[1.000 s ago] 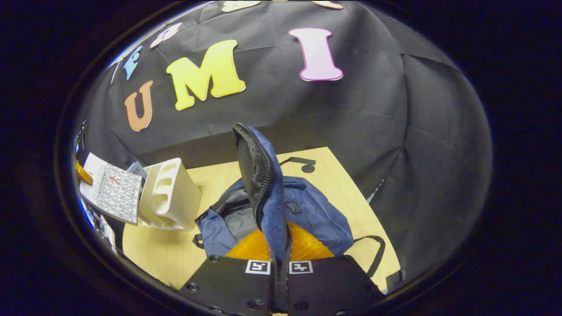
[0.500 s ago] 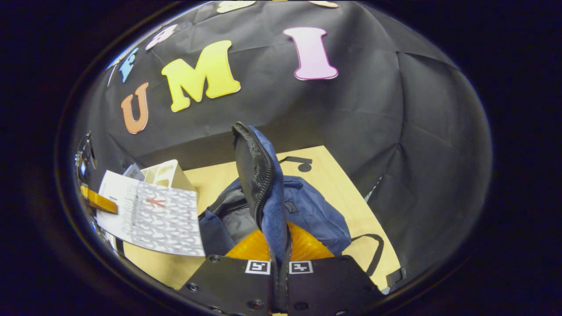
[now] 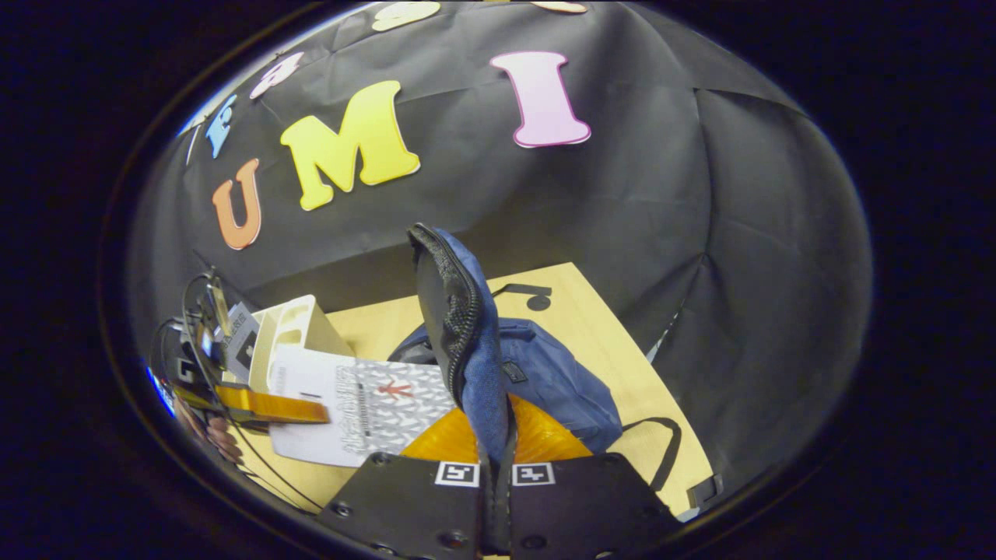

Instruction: Open the schoolbag, grab two books from the bookshelf and put them into the schoolbag.

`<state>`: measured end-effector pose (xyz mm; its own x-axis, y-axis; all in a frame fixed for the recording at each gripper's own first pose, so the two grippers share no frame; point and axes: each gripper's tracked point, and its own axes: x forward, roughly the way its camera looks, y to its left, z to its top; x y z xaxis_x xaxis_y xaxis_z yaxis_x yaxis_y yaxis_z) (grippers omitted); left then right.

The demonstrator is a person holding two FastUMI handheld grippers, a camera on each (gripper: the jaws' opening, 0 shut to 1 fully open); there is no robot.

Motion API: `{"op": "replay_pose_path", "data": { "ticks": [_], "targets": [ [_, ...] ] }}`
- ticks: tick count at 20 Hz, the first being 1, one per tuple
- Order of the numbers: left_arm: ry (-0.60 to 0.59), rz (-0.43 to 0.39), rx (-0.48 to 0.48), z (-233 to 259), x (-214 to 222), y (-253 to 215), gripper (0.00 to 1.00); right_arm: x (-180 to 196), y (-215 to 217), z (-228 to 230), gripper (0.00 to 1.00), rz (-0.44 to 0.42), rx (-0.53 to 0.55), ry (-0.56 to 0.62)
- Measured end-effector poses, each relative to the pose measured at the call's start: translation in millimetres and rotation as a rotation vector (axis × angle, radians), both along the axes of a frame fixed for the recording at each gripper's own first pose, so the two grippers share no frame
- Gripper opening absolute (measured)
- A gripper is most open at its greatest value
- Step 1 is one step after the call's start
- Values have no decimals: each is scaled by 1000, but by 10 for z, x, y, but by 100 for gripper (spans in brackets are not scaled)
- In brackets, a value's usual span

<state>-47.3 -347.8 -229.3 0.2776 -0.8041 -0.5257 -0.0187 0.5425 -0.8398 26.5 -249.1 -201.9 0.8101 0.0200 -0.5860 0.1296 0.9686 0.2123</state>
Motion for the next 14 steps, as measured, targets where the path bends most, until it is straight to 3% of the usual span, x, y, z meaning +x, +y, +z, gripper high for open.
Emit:
{"op": "replay_pose_path", "data": {
  "ticks": [2,3,13,14],
  "targets": [
    [36,12,-54,-112,-1,-163,47,3,1,-11,4,2,2,4],
    [54,15,-72,-187,-6,-224,42,8,-4,-12,4,3,2,5],
    [182,49,-230,-658,67,-819,42,30,25,-21,1,2,11,22],
    [180,45,-237,-679,87,-861,48,37,28,-10,1,2,10,23]
  ]
}}
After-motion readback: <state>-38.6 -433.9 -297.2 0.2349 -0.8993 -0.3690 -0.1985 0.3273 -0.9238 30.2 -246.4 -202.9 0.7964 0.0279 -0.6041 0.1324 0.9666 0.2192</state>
